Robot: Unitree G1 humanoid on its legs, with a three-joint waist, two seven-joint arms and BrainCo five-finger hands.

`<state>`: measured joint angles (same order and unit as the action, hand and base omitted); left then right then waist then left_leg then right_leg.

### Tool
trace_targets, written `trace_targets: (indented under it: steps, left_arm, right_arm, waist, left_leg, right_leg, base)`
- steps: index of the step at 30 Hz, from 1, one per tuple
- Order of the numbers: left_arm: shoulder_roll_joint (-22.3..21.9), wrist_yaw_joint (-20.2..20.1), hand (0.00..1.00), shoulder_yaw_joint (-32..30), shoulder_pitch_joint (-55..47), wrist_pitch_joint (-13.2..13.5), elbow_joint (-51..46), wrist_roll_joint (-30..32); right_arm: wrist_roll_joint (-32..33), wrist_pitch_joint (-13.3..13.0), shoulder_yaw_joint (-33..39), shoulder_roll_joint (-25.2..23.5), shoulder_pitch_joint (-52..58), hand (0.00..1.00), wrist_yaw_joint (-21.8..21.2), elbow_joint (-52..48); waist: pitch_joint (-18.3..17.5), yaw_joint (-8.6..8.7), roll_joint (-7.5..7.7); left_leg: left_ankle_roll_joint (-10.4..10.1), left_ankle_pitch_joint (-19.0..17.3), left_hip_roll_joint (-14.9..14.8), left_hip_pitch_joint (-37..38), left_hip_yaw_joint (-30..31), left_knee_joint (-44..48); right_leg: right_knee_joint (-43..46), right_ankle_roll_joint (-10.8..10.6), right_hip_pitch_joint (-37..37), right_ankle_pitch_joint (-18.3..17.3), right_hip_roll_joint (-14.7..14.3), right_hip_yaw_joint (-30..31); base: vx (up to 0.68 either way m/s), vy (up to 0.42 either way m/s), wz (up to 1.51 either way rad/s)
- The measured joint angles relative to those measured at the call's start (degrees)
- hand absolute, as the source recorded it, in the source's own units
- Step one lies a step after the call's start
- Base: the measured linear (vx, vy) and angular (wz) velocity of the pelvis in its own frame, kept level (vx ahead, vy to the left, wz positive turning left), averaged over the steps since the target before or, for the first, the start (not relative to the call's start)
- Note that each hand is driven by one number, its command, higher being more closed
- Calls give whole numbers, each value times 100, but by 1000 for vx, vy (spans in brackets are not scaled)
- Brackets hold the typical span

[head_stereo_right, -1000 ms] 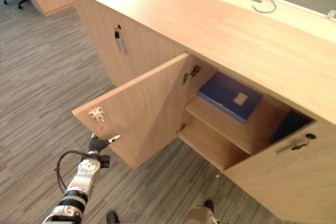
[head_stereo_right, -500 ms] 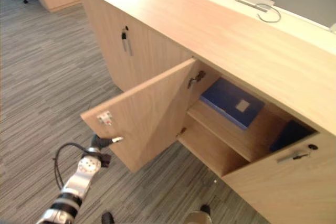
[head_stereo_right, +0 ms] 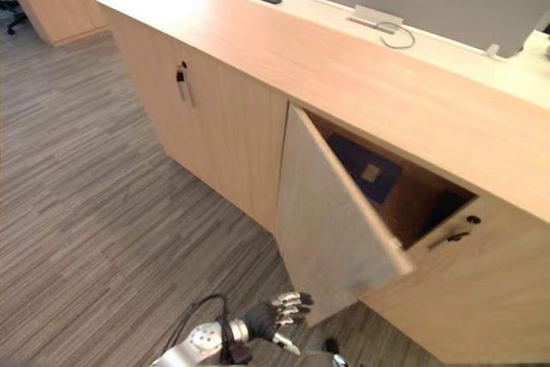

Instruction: Walk over to the cabinet, pick up the folder, carry it to the office cabinet, place the folder inside the office cabinet, then close the office cabinet door

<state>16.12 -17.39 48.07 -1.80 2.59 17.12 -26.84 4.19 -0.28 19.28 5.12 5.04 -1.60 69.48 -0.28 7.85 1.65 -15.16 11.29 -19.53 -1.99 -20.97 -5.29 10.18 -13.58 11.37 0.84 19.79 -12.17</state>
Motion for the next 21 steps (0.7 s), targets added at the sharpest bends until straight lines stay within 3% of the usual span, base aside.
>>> trace_targets:
  steps: [4,11,16,17,18,21]
  left_arm:
    - [206,0,0,-6,5,-45,43,-21]
    - [195,0,0,-64,7,-57,53,27]
    - [-436,417,0,-1258,-189,101,586,880]
    - [-698,657,0,-1855,-188,189,1083,1165]
    - [-747,743,0,-2070,-186,218,1323,1228]
    - [-973,1249,0,-3123,-152,210,2653,1069]
  right_arm:
    - [-97,23,-355,148,-136,0,-34,12]
    - [-90,23,-539,157,-356,0,-42,50]
    - [-87,15,-567,237,-401,0,-23,-25]
    - [-87,10,-569,215,-395,0,19,-61]
    - [-86,8,-568,203,-365,0,54,-91]
    - [-85,-2,-574,145,-162,0,261,-247]
  waist:
    - [33,39,-52]
    - [104,78,-157]
    - [254,61,-285]
    - [346,33,-249]
    - [352,15,-243]
    - [397,-106,-191]
  left_leg:
    - [-7,-20,0,-85,-26,0]
    - [34,-5,22,-189,-117,27]
    - [58,-3,5,-162,-95,116]
    - [133,-45,-80,-241,-27,517]
    - [238,-98,-147,-343,23,786]
    - [1345,2,-287,-804,636,1887]
  right_leg:
    - [-45,7,94,7,-6,8]
    - [-240,-34,154,161,-36,69]
    - [-116,-35,134,101,-35,61]
    - [-22,67,58,-43,-43,55]
    - [19,91,51,-102,-63,48]
    - [-36,212,-161,-188,-171,29]
  base:
    - [-1,-4,-1]
    - [62,-13,-7]
    - [-1,-12,1]
    - [-66,-53,4]
    - [-130,-99,7]
    - [-111,-124,-3]
